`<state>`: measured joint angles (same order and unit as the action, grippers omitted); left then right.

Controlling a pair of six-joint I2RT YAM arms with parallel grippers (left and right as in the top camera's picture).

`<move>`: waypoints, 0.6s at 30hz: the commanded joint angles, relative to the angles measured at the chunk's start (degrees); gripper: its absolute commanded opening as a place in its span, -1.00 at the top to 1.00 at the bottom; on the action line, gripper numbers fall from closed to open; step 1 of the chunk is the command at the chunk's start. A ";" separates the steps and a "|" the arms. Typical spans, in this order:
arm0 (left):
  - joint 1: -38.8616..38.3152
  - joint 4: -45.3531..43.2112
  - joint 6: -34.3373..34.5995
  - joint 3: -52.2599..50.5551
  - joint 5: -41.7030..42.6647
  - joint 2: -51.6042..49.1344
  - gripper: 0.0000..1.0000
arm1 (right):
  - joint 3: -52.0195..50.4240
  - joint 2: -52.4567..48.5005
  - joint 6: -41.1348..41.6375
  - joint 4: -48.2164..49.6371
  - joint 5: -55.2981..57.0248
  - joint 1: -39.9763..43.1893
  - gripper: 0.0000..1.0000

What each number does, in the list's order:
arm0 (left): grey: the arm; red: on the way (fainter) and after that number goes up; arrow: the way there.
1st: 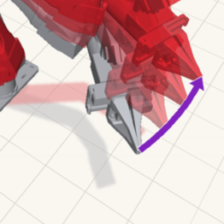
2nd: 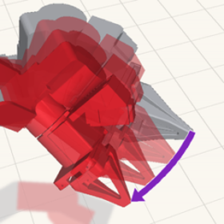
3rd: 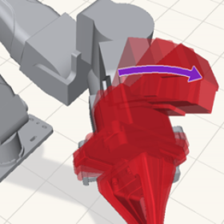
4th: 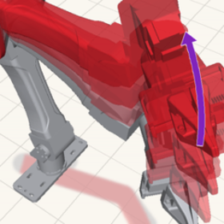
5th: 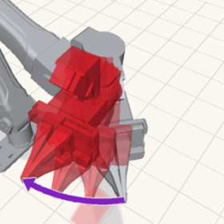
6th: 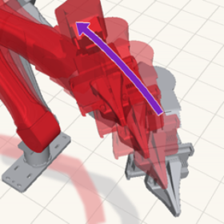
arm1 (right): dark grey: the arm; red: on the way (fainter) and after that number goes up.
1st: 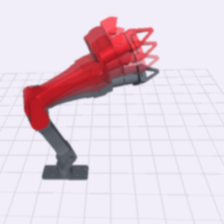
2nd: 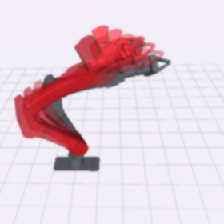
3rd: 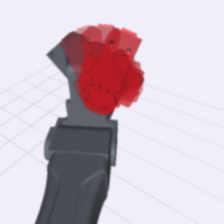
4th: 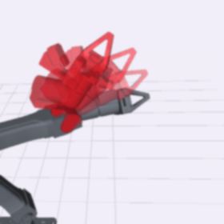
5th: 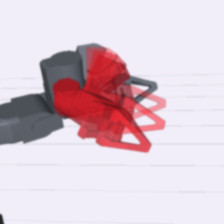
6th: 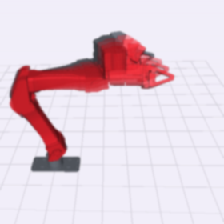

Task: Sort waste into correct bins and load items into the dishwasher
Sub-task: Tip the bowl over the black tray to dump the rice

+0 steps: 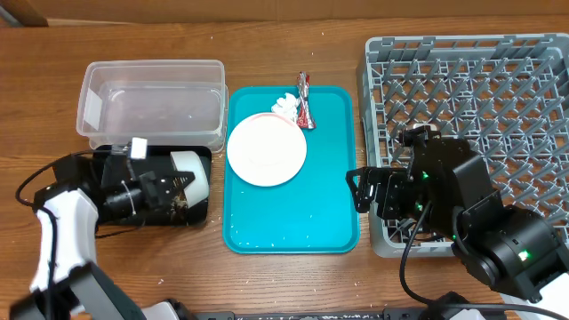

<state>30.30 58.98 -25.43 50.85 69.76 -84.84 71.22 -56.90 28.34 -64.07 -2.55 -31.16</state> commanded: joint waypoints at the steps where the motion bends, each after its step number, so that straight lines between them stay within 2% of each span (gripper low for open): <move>1: 2.73 -0.07 -7.98 -0.28 15.41 -4.35 0.92 | 0.96 0.20 0.22 0.28 0.57 0.17 -1.00; 3: 3.48 -0.09 -8.04 -0.28 18.86 -6.47 0.92 | 0.96 0.20 0.22 0.28 0.57 0.17 -1.00; 12: 4.63 0.94 -7.78 -0.35 20.83 -11.43 0.92 | 0.96 0.20 0.22 0.24 0.57 0.17 -1.00; 16: 5.68 1.25 -2.73 -0.35 20.90 -11.41 0.92 | 0.96 0.20 0.22 0.26 0.57 0.17 -1.00; 18: 6.51 1.09 -2.71 -0.35 20.87 -11.43 0.92 | 0.96 0.20 0.22 0.26 0.57 0.17 -1.00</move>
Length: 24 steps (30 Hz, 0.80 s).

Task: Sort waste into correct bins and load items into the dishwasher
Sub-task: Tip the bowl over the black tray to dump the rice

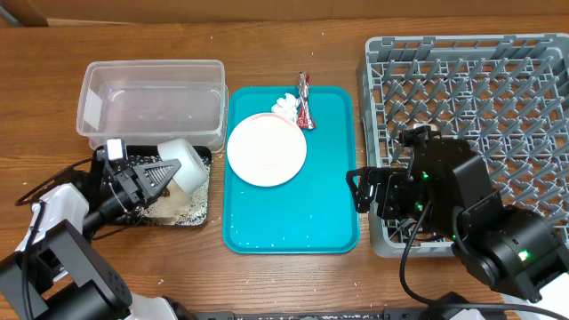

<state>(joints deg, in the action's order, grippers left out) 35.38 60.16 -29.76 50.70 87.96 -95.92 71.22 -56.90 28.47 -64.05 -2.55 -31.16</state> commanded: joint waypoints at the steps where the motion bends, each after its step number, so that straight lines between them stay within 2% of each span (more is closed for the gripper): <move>1: 1.92 -0.31 1.53 -0.20 2.19 -0.35 0.92 | 0.96 0.20 0.09 0.24 0.57 0.17 -1.00; 13: 2.84 3.34 1.38 -0.20 2.71 -0.28 0.92 | 0.96 0.20 0.09 0.24 0.55 0.17 -1.00; 15: 2.86 2.47 -1.40 -0.20 1.77 -0.31 0.92 | 0.96 0.20 0.09 0.24 0.55 0.17 -1.00; 17: 2.89 1.84 1.38 -0.20 0.61 -0.35 0.92 | 0.96 0.20 0.09 0.26 0.50 0.17 -1.00; 20: 2.05 4.17 -4.15 -0.20 -1.38 0.00 0.92 | 0.96 0.20 0.09 0.24 0.33 0.17 -1.00; 24: 0.76 5.27 -7.39 -0.20 -5.75 0.00 0.92 | 0.96 0.20 0.09 0.24 0.33 0.17 -1.00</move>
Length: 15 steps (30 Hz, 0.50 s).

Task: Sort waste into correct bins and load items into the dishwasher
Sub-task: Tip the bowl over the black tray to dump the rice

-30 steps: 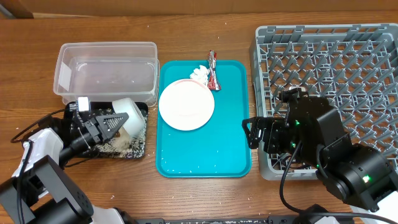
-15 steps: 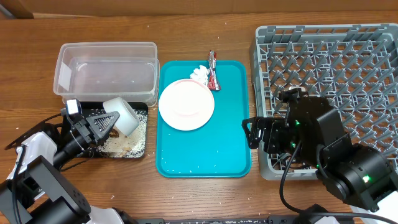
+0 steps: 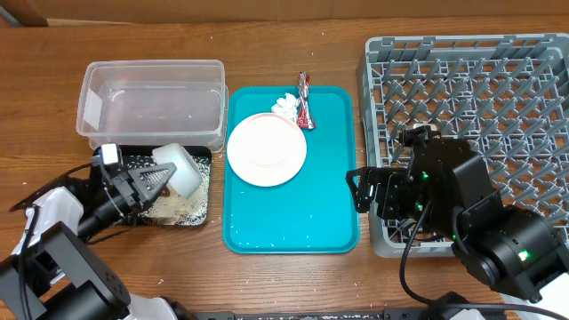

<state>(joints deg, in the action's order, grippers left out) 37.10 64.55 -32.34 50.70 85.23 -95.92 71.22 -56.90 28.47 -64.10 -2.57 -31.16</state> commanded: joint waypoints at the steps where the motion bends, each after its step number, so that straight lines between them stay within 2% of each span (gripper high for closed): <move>1: -1.07 1.77 -5.70 -0.20 -1.31 0.00 0.92 | 0.96 0.20 0.09 0.20 0.35 0.17 -1.00; 2: -1.07 3.76 -7.63 -0.17 4.11 0.17 0.92 | 0.96 0.20 0.09 0.04 0.35 0.17 -1.00; 4: -1.09 5.29 -7.93 0.48 5.29 0.20 0.92 | 0.96 0.20 0.09 -0.11 0.28 0.17 -1.00; 6: -2.01 8.66 -10.62 1.38 2.23 0.48 0.92 | 0.96 0.20 0.11 -0.15 -0.11 0.17 -1.00; 7: -3.67 14.21 -16.44 2.58 -1.97 1.29 0.92 | 0.96 0.20 0.11 -0.15 -0.07 0.17 -1.00; 10: -6.84 21.77 -23.08 4.83 -5.86 3.26 0.92 | 0.96 0.20 0.09 0.04 -0.07 0.17 -1.00; 15: -14.58 23.43 -23.08 6.34 -11.06 9.44 0.91 | 0.96 0.20 0.11 0.76 -0.07 0.17 -1.00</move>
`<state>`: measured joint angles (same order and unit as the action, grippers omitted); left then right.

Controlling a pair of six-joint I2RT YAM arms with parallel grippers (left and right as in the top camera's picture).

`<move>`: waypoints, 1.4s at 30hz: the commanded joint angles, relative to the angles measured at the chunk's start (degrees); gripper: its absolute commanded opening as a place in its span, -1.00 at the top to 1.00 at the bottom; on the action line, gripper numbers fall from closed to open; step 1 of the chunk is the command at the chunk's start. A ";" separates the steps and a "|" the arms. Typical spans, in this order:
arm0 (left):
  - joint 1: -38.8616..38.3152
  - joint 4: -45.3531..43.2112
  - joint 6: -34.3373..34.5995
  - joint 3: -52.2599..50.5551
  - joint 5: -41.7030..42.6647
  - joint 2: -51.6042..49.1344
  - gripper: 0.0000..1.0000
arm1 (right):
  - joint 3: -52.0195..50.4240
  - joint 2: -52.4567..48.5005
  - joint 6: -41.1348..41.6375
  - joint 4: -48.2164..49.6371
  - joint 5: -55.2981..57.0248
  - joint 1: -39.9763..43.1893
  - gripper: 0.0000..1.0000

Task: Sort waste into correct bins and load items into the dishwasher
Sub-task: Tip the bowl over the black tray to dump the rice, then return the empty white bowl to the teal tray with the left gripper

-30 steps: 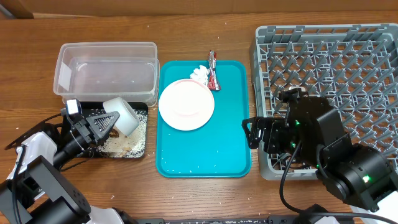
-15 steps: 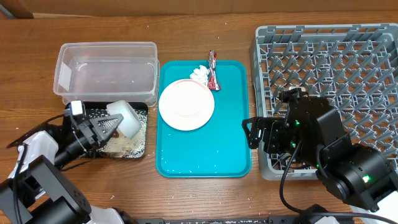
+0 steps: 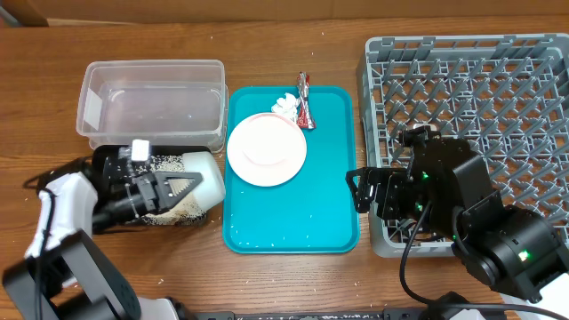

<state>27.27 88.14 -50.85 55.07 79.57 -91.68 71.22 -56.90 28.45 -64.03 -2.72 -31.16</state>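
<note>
My left gripper [image 3: 188,185] is shut on a white cup [image 3: 207,176], held at the right end of the black bin [image 3: 114,160]. Pale food crumbs [image 3: 164,163] lie in that bin. A white plate [image 3: 267,149] rests on the teal tray [image 3: 293,227], with a crumpled white tissue [image 3: 285,106] and a red wrapper [image 3: 305,100] at the tray's far edge. My right gripper [image 3: 357,190] hangs open at the front left corner of the grey dishwasher rack [image 3: 471,98], holding nothing.
A clear plastic bin [image 3: 153,105] stands just behind the black bin, left of the tray. The right arm's body covers the rack's front left part. Bare wooden table lies behind the tray and in front of the bins.
The left gripper has turned and shifted right with the cup, from over the middle of the black bin to its right end near the tray. The right arm has not moved.
The left gripper first held the cup low over the dark black bin. Then the cup was tipped over the bin, and pale crumbs lay in it. It stayed tipped there a moment later. Now the cup sits at the bin's right end, still gripped.
</note>
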 commanded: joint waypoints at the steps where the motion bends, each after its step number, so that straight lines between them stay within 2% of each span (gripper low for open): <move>1: -6.75 -1.42 -2.58 1.97 -6.86 6.58 0.92 | 0.96 0.20 0.11 0.79 0.11 0.17 -1.00; 3: -10.80 -5.79 4.13 1.97 -10.12 8.87 0.92 | 0.96 0.20 0.13 0.90 0.09 0.17 -1.00; 4: -15.02 -12.96 16.15 1.97 -16.11 10.78 0.92 | 0.96 0.20 0.15 0.92 0.09 0.17 -1.00; 8: -25.38 -25.53 41.22 1.97 -34.40 13.81 0.91 | 0.96 0.20 0.15 0.92 0.09 0.17 -1.00; 12: -37.88 -32.37 56.78 1.97 -48.54 15.82 0.92 | 0.96 0.20 0.13 0.87 0.09 0.17 -1.00; 16: -51.21 -35.60 70.20 1.92 -66.66 15.19 0.92 | 0.96 0.20 0.13 0.92 0.11 0.17 -1.00; 17: -57.09 -36.46 76.67 1.92 -75.52 14.05 0.92 | 0.96 0.20 0.13 0.92 0.11 0.17 -1.00; 18: -59.95 -37.22 79.08 1.92 -78.66 13.25 0.92 | 0.96 0.20 0.13 0.92 0.11 0.17 -1.00; 23: -67.34 -39.78 87.19 1.92 -84.67 8.83 0.92 | 0.96 0.20 0.13 0.61 0.11 0.17 -1.00; 31: -67.69 -40.70 88.37 1.95 -84.83 5.70 0.87 | 0.96 0.13 0.13 0.15 0.11 0.17 -1.00; 32: -67.69 -40.68 88.32 1.97 -84.56 5.73 0.80 | 0.96 0.13 0.13 0.22 0.11 0.17 -1.00; 34: -67.69 -40.33 88.11 2.25 -83.32 5.95 0.49 | 0.96 -0.09 0.13 0.28 0.11 0.17 -1.00; 36: -67.43 -38.73 87.91 3.45 -82.93 6.38 0.44 | 0.96 -0.68 0.13 0.28 0.13 0.17 -1.00; 38: -67.08 -35.87 87.89 6.10 -82.95 7.15 0.22 | 0.96 -1.68 0.11 0.28 0.13 0.17 -1.00; 42: -65.66 -26.32 88.21 13.90 -85.07 9.51 0.03 | 0.90 -5.22 0.11 0.37 0.13 0.11 -0.99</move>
<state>-39.90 57.78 36.53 62.35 -3.16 -85.45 71.22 -59.77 28.47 -64.05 -2.74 -31.16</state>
